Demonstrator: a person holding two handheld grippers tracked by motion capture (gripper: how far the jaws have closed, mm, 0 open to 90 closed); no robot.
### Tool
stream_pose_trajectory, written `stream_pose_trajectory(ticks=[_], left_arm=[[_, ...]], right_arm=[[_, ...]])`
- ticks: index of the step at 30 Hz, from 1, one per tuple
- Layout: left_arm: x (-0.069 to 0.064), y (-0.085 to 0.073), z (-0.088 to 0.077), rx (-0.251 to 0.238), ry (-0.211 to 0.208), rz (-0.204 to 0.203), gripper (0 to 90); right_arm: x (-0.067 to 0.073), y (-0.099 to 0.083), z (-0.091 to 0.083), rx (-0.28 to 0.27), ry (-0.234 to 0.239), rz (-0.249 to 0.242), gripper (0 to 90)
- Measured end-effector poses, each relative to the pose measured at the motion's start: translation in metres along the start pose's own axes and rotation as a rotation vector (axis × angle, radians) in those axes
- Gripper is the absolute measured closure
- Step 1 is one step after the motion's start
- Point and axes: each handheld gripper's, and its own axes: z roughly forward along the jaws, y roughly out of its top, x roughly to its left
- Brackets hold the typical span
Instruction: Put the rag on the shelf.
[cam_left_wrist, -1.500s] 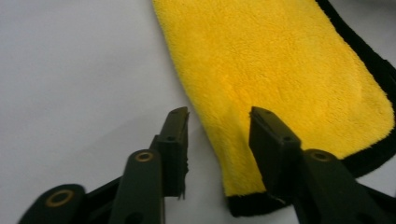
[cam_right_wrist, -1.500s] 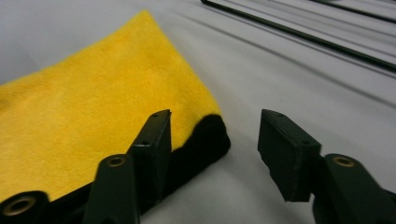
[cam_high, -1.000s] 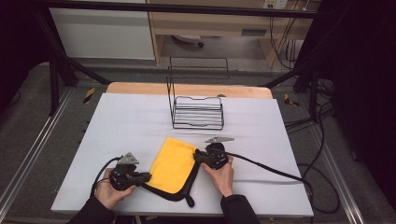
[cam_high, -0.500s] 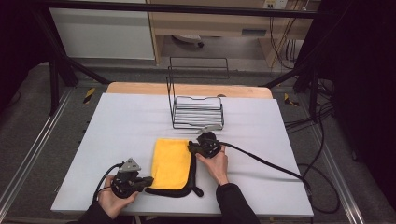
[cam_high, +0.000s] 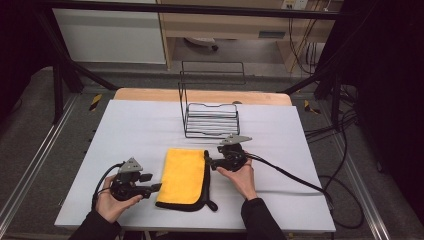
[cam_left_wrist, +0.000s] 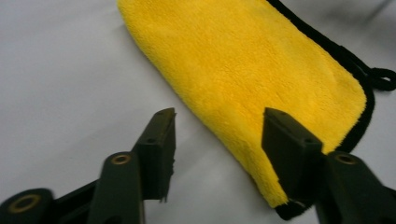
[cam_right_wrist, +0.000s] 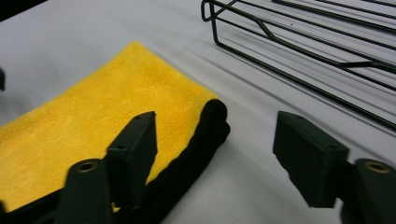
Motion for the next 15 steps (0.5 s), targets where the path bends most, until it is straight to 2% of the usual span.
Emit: stream_pose_trajectory(ticks=[7,15], left_arm=[[0.014,0.013,0.006,0.002,0.015,0.007,21.1],[0.019,0.038,0.012,-0.024,0.047,0.025,7.2]], right_arm=[[-0.010,-0.008,-0.019,0.008,0.003,0.006,10.5],[-0.019,-0.018,-0.044,0.007,-0.029,0.030,3.8]])
